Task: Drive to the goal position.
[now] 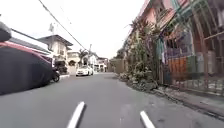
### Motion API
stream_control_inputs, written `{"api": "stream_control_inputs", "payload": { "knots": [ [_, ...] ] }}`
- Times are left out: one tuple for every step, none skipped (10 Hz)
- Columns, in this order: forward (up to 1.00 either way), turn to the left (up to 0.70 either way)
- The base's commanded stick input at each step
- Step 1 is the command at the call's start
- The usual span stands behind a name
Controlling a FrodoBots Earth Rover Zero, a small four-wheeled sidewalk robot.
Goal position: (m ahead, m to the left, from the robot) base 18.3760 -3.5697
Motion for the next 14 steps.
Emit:
{"api": "stream_control_inputs", "payload": {
  "knots": [
    [1.00, 0.00],
    [1.00, 0.00],
    [1.00, 0.00],
    [1.00, 0.00],
    [1.00, 0.00],
    [1.00, 0.00],
    [1.00, 0.00],
    [1.00, 0.00],
    [1.00, 0.00],
    [1.00, 0.00],
    [1.00, 0.00],
    [1.00, 0.00],
    [1.00, 0.00],
    [1.00, 0.00]
  ]
}}
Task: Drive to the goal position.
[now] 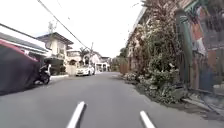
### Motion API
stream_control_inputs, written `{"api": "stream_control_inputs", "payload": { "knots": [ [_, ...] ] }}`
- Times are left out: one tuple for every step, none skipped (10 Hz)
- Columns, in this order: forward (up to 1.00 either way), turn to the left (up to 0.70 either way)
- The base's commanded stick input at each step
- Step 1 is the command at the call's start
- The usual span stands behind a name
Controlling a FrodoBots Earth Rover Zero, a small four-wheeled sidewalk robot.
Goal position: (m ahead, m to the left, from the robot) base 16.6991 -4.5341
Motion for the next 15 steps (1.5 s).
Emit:
{"api": "stream_control_inputs", "payload": {
  "knots": [
    [1.00, 0.00],
    [1.00, 0.00],
    [1.00, 0.00],
    [1.00, 0.00],
    [1.00, 0.00],
    [1.00, 0.00],
    [1.00, 0.00],
    [1.00, 0.00],
    [1.00, 0.00],
    [1.00, 0.00],
    [1.00, 0.00],
    [1.00, 0.00],
    [1.00, 0.00],
    [1.00, 0.00],
    [1.00, 0.00]
  ]
}}
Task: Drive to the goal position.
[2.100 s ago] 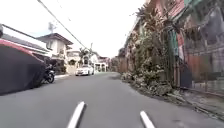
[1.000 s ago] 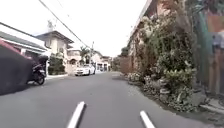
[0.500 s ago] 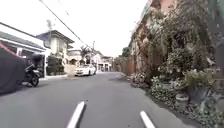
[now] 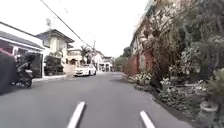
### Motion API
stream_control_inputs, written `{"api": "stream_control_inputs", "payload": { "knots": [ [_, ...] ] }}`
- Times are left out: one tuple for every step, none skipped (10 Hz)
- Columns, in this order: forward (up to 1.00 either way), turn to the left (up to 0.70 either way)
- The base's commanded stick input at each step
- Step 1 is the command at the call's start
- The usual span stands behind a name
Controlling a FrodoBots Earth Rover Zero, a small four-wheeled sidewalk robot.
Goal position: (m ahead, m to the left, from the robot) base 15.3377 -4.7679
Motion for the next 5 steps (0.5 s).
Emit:
{"api": "stream_control_inputs", "payload": {
  "knots": [
    [1.00, 0.00],
    [1.00, 0.00],
    [1.00, 0.00],
    [1.00, 0.00],
    [1.00, 0.00]
  ]
}}
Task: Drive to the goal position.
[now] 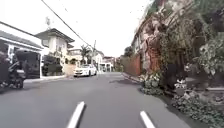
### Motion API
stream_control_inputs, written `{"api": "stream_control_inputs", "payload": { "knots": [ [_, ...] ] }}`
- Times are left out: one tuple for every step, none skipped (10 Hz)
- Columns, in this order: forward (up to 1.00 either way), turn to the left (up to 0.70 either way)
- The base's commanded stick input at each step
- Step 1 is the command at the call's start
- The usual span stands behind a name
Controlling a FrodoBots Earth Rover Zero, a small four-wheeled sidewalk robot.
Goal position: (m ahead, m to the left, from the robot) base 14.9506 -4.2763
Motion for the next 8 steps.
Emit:
{"api": "stream_control_inputs", "payload": {
  "knots": [
    [1.00, 0.00],
    [1.00, 0.00],
    [1.00, 0.00],
    [1.00, 0.00],
    [1.00, 0.00],
    [1.00, 0.00],
    [1.00, 0.00],
    [1.00, 0.00]
  ]
}}
